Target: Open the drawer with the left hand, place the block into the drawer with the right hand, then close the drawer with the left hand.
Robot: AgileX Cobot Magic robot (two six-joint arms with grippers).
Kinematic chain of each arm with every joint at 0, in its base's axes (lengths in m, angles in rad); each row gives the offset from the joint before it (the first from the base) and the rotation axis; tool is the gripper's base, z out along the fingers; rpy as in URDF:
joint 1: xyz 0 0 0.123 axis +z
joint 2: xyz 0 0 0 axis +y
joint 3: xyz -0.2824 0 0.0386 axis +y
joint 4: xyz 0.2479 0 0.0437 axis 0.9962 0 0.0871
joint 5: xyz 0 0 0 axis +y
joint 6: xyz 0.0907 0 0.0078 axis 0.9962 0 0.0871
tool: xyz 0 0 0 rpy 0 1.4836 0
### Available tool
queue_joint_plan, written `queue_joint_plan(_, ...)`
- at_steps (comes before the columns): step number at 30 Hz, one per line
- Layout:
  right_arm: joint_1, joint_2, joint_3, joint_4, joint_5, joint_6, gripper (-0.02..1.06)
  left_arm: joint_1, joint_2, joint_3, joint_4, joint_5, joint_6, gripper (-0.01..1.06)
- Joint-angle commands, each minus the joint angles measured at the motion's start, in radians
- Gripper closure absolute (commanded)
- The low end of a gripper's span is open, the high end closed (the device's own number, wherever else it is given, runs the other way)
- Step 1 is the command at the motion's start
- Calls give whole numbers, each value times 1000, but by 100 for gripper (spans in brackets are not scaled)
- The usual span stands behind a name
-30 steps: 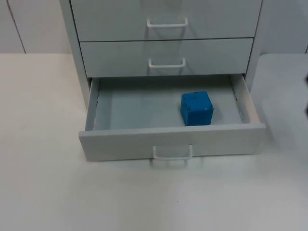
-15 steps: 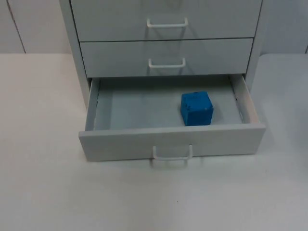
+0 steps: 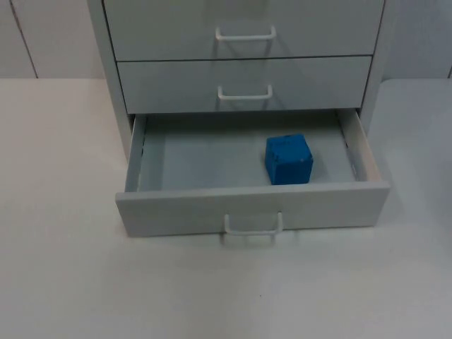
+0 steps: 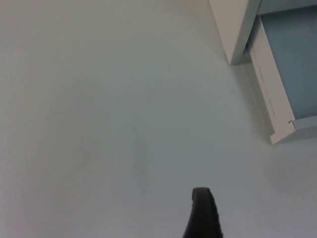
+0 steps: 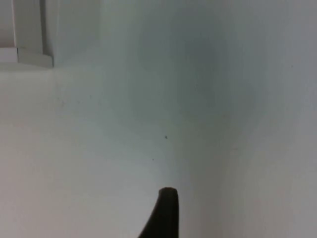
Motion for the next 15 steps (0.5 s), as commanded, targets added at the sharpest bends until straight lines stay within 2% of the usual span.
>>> queue_joint_plan(1, -7, -9, 3, -7, -7, -10, 30, 3, -5, 5, -16, 4, 12, 46)
queue_joint_plan(6, -7, -9, 3, -8, -7, -10, 30, 3, -5, 5, -56, 4, 37, 48)
queue_joint_plan(7, -7, -9, 3, -8, -7, -10, 30, 3, -3, 5, -69, 4, 49, 51)
queue_joint_plan(9, -7, -9, 3, -9, -3, -10, 30, 3, 4, 5, -120, 5, 99, 65)
queue_joint_plan(10, -7, -9, 3, -9, 1, -10, 30, 3, 12, 5, -164, 7, 150, 76)
queue_joint_plan(11, -7, -9, 3, -9, 4, -10, 30, 3, 22, 3, -218, 7, 208, 86)
queue_joint_plan(12, -7, -9, 3, -9, 10, -10, 30, 3, 33, 3, -301, 9, 316, 99)
queue_joint_plan(13, -7, -9, 3, -9, 10, -10, 30, 3, 33, 3, -301, 9, 316, 99)
queue_joint_plan(14, -7, -9, 3, -9, 12, -10, 30, -5, 48, 3, -386, 14, 405, 105)
queue_joint_plan(15, -7, -9, 3, -9, 15, -10, 30, -23, 69, 1, -448, 20, 478, 105)
